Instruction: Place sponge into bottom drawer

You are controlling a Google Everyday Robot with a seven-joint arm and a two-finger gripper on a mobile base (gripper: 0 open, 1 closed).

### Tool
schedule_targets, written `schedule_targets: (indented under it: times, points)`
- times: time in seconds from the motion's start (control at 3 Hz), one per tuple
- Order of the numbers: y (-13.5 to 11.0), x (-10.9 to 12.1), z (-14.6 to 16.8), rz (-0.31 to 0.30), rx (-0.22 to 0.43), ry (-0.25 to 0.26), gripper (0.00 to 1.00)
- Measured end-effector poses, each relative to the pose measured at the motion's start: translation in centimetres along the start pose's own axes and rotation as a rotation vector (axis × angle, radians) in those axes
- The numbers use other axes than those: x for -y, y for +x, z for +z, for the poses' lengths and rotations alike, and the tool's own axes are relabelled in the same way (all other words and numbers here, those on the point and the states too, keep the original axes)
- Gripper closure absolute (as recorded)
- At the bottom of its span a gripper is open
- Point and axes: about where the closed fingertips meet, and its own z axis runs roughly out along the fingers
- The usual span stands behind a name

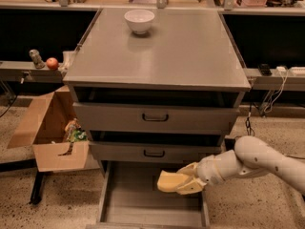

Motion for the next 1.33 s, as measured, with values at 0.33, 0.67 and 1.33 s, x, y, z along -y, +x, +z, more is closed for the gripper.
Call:
schedule_targets:
  times: [0.33, 0.67, 1.33]
  points:
    - [3.9, 2.1, 4.4, 0.042, -0.01, 0.021, 1.0]
    - [10.6, 4.8, 12.8, 0.144, -0.008, -0.012, 1.0]
    - [11.2, 5.3, 13.5, 0.14, -0.016, 0.01, 1.0]
